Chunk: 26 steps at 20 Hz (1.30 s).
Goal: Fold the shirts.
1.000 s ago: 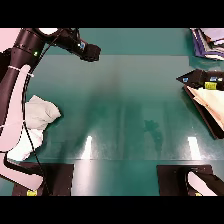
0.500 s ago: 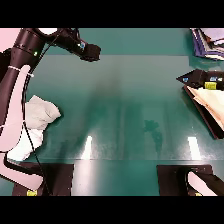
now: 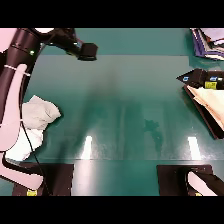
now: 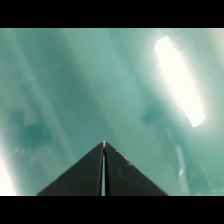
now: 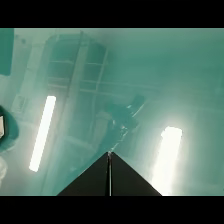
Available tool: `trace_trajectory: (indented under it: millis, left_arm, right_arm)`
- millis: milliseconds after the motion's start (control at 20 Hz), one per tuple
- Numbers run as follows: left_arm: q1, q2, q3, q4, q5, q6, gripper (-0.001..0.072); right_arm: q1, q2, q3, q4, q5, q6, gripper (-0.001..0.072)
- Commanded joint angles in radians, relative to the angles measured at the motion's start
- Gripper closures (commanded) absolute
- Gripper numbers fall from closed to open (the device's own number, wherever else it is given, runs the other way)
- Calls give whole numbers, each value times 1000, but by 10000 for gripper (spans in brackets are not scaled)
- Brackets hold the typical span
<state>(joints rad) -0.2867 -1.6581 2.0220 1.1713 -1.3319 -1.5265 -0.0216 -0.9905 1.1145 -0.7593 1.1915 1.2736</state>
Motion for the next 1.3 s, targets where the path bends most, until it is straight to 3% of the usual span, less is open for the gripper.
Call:
trace_trajectory:
  millis: [0,150,450,550,600,750,1000,1050,1100,1150,1250]
  left_arm:
    - [76,64,-28,88,-171,-15,682]
    - [148,241,-220,278,-196,-11,682]
    - [311,583,-834,546,-177,-68,664]
    - [360,601,-948,576,-168,-77,55]
    - [380,601,-996,583,-127,-100,-7]
    - [423,600,-1109,580,84,-116,-7]
    - [435,600,-1215,571,277,-201,16]
    - [435,600,-1215,573,279,-205,251]
    - [435,600,-1215,573,278,-203,574]
    - [435,601,-1215,572,275,-204,674]
    - [435,601,-1194,568,232,-232,683]
  right_arm:
    - [1,1,0,0,1,0,692]
    - [1,1,0,0,13,0,692]
    - [1,1,0,0,12,0,692]
    - [1,0,0,0,12,0,691]
    - [1,0,0,0,12,0,692]
    - [1,1,0,0,13,0,692]
    - [1,1,-1,0,22,0,692]
    - [1,1,-1,1,21,0,692]
    - [1,1,-1,0,21,0,692]
    - [1,1,-1,0,20,0,692]
    - [1,1,0,1,19,0,692]
